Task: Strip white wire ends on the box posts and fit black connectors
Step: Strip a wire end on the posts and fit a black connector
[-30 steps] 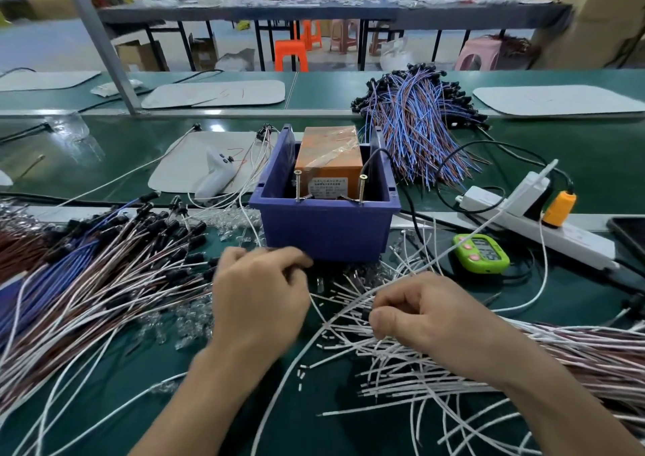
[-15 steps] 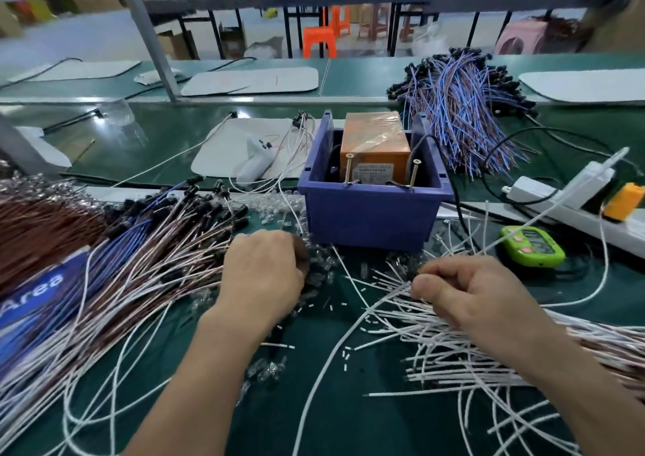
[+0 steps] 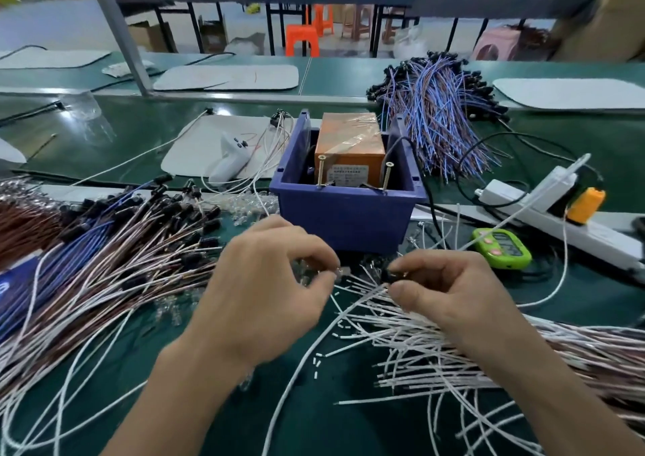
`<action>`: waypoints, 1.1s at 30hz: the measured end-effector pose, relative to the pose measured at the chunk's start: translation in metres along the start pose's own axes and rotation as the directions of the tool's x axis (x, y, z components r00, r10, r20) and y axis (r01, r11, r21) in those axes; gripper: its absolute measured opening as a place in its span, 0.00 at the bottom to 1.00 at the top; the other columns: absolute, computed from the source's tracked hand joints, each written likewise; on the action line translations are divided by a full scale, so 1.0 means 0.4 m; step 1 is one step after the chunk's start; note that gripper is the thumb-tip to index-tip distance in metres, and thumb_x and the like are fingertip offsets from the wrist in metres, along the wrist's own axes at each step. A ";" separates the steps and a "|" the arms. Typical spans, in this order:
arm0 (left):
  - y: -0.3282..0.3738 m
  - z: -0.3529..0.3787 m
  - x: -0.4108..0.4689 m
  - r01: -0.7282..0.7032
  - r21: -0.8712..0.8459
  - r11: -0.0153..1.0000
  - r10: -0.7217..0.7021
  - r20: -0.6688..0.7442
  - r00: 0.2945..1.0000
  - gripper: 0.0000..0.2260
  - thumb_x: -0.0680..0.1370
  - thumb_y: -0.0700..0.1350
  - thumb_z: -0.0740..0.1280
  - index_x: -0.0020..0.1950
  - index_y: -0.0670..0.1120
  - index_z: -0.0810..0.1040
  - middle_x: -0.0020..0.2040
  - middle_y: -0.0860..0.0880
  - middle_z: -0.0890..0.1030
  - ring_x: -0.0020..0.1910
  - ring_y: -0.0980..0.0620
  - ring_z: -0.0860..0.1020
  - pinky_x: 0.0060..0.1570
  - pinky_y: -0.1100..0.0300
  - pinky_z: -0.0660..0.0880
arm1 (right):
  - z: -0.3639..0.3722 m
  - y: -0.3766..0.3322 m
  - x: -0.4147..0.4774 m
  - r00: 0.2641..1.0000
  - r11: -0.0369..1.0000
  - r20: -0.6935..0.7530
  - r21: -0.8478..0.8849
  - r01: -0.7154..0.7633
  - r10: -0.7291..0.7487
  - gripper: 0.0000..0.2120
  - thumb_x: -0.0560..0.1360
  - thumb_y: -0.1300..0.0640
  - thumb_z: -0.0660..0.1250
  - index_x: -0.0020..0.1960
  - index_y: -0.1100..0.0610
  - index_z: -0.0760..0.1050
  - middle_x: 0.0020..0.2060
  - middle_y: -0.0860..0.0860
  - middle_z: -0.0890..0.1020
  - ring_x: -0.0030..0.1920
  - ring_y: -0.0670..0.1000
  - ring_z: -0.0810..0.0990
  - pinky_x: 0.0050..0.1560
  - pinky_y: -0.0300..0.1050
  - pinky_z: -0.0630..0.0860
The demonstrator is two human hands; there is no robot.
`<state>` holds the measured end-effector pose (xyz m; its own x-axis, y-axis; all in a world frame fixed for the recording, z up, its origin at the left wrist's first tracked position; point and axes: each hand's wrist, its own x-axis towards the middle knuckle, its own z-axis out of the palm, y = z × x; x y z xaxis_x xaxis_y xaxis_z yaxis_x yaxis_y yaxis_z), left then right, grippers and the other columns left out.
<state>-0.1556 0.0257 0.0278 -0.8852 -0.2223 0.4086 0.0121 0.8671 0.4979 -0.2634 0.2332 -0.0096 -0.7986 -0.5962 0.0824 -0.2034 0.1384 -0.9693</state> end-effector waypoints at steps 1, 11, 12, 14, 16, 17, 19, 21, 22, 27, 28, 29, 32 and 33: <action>0.017 0.010 -0.006 -0.022 -0.025 0.999 0.023 0.028 0.999 0.05 0.69 0.47 0.76 0.42 0.57 0.87 0.39 0.63 0.83 0.47 0.60 0.80 0.50 0.64 0.75 | -0.001 -0.002 0.000 1.000 1.000 0.009 0.029 -0.009 0.009 0.13 0.71 0.67 0.78 0.46 0.49 0.87 0.35 0.51 0.86 0.36 0.46 0.83 0.39 0.36 0.78; 0.054 0.038 -0.022 -0.068 -0.251 0.966 0.050 -0.074 0.996 0.09 0.69 0.39 0.78 0.44 0.54 0.88 0.41 0.65 0.85 0.41 0.71 0.82 0.45 0.73 0.78 | -0.021 -0.014 0.001 0.982 0.931 0.185 0.352 -0.097 0.032 0.12 0.64 0.69 0.81 0.43 0.57 0.86 0.37 0.54 0.84 0.38 0.47 0.82 0.40 0.37 0.78; 0.054 0.039 -0.023 -0.075 -0.279 0.957 0.052 -0.087 0.995 0.11 0.69 0.38 0.79 0.44 0.53 0.88 0.42 0.65 0.85 0.41 0.70 0.83 0.45 0.73 0.78 | -0.027 -0.013 0.001 0.974 0.918 0.225 0.377 -0.120 0.035 0.12 0.63 0.68 0.80 0.42 0.56 0.86 0.36 0.55 0.84 0.38 0.48 0.81 0.40 0.37 0.78; 0.053 0.039 -0.023 -0.099 -0.335 0.937 0.070 -0.099 0.993 0.12 0.69 0.37 0.80 0.45 0.53 0.88 0.43 0.65 0.86 0.42 0.67 0.84 0.46 0.71 0.79 | -0.038 -0.015 -0.001 0.954 0.891 0.297 0.426 -0.155 0.024 0.11 0.60 0.65 0.78 0.41 0.55 0.85 0.36 0.55 0.83 0.37 0.48 0.81 0.38 0.36 0.76; 0.055 0.041 -0.025 -0.114 -0.381 0.918 0.082 -0.099 0.992 0.11 0.70 0.39 0.80 0.45 0.54 0.89 0.43 0.65 0.86 0.42 0.65 0.84 0.47 0.70 0.79 | -0.044 -0.015 -0.002 0.943 0.871 0.334 0.461 -0.169 0.006 0.11 0.60 0.65 0.77 0.41 0.55 0.85 0.35 0.55 0.83 0.37 0.47 0.81 0.37 0.35 0.75; 0.057 0.042 -0.025 -0.115 -0.402 0.908 0.082 -0.099 0.992 0.10 0.70 0.40 0.80 0.46 0.54 0.89 0.43 0.65 0.86 0.42 0.65 0.85 0.47 0.70 0.79 | -0.046 -0.015 -0.002 0.940 0.865 0.341 0.470 -0.174 0.004 0.11 0.61 0.65 0.77 0.41 0.55 0.85 0.36 0.55 0.83 0.37 0.47 0.81 0.37 0.35 0.76; 0.059 0.047 -0.026 -0.111 -0.440 0.891 0.072 -0.103 0.992 0.10 0.69 0.40 0.80 0.46 0.55 0.89 0.43 0.65 0.86 0.42 0.64 0.85 0.47 0.71 0.79 | -0.045 -0.013 -0.001 0.937 0.863 0.350 0.471 -0.181 0.005 0.11 0.61 0.65 0.79 0.42 0.55 0.85 0.36 0.55 0.84 0.37 0.47 0.81 0.39 0.35 0.76; 0.062 0.049 -0.025 -0.113 -0.464 0.879 0.076 -0.099 0.992 0.10 0.69 0.41 0.80 0.45 0.55 0.88 0.43 0.66 0.85 0.42 0.64 0.85 0.45 0.72 0.78 | -0.043 -0.010 0.000 0.934 0.859 0.358 0.475 -0.189 0.008 0.14 0.60 0.61 0.84 0.43 0.56 0.85 0.37 0.56 0.84 0.38 0.48 0.82 0.41 0.36 0.77; 0.063 0.050 -0.025 -0.121 -0.472 0.873 0.085 -0.096 0.992 0.10 0.69 0.41 0.80 0.47 0.55 0.88 0.43 0.66 0.85 0.42 0.63 0.85 0.45 0.72 0.78 | -0.042 -0.008 0.001 0.933 0.854 0.360 0.481 -0.196 0.011 0.15 0.60 0.58 0.85 0.44 0.56 0.85 0.37 0.56 0.84 0.39 0.48 0.82 0.43 0.37 0.77; 0.067 0.053 -0.027 -0.137 -0.488 0.862 0.103 -0.097 0.990 0.12 0.70 0.43 0.79 0.51 0.57 0.86 0.43 0.66 0.85 0.41 0.63 0.85 0.44 0.71 0.79 | -0.047 -0.006 0.004 0.927 0.790 0.376 0.567 -0.232 0.003 0.17 0.63 0.56 0.85 0.48 0.60 0.84 0.38 0.56 0.84 0.42 0.50 0.81 0.52 0.41 0.77; 0.067 0.054 -0.028 -0.133 -0.485 0.865 0.096 -0.100 0.990 0.12 0.70 0.44 0.79 0.51 0.57 0.86 0.43 0.66 0.85 0.41 0.62 0.85 0.44 0.71 0.79 | -0.048 -0.007 0.004 0.923 0.775 0.384 0.585 -0.239 -0.004 0.17 0.64 0.55 0.84 0.48 0.60 0.84 0.38 0.56 0.83 0.42 0.50 0.81 0.52 0.41 0.77; 0.066 0.055 -0.028 -0.128 -0.482 0.867 0.089 -0.103 0.991 0.11 0.70 0.44 0.79 0.50 0.56 0.87 0.43 0.66 0.85 0.41 0.62 0.85 0.44 0.70 0.79 | -0.049 -0.010 0.004 0.921 0.760 0.390 0.601 -0.247 -0.009 0.17 0.64 0.55 0.84 0.48 0.60 0.84 0.38 0.55 0.83 0.42 0.50 0.81 0.51 0.40 0.77; 0.067 0.057 -0.028 -0.122 -0.478 0.870 0.076 -0.114 0.991 0.10 0.69 0.42 0.79 0.46 0.56 0.88 0.43 0.66 0.86 0.41 0.63 0.85 0.44 0.70 0.79 | -0.052 -0.014 0.004 0.918 0.740 0.395 0.618 -0.266 -0.001 0.17 0.63 0.54 0.84 0.48 0.58 0.85 0.37 0.55 0.83 0.42 0.50 0.80 0.51 0.40 0.77; 0.070 0.057 -0.029 -0.123 -0.479 0.869 0.076 -0.117 0.990 0.10 0.69 0.42 0.79 0.46 0.56 0.88 0.43 0.66 0.86 0.41 0.63 0.85 0.45 0.71 0.79 | -0.052 -0.014 0.004 0.918 0.736 0.396 0.621 -0.270 0.002 0.17 0.63 0.54 0.84 0.48 0.58 0.85 0.37 0.55 0.83 0.42 0.50 0.80 0.50 0.39 0.77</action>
<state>-0.1557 0.0625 0.0197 -0.8214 -0.2061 0.5318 0.3425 0.5674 0.7488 -0.2754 0.2479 0.0007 -0.5092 -0.8604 -0.0182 0.4179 -0.2287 -0.8792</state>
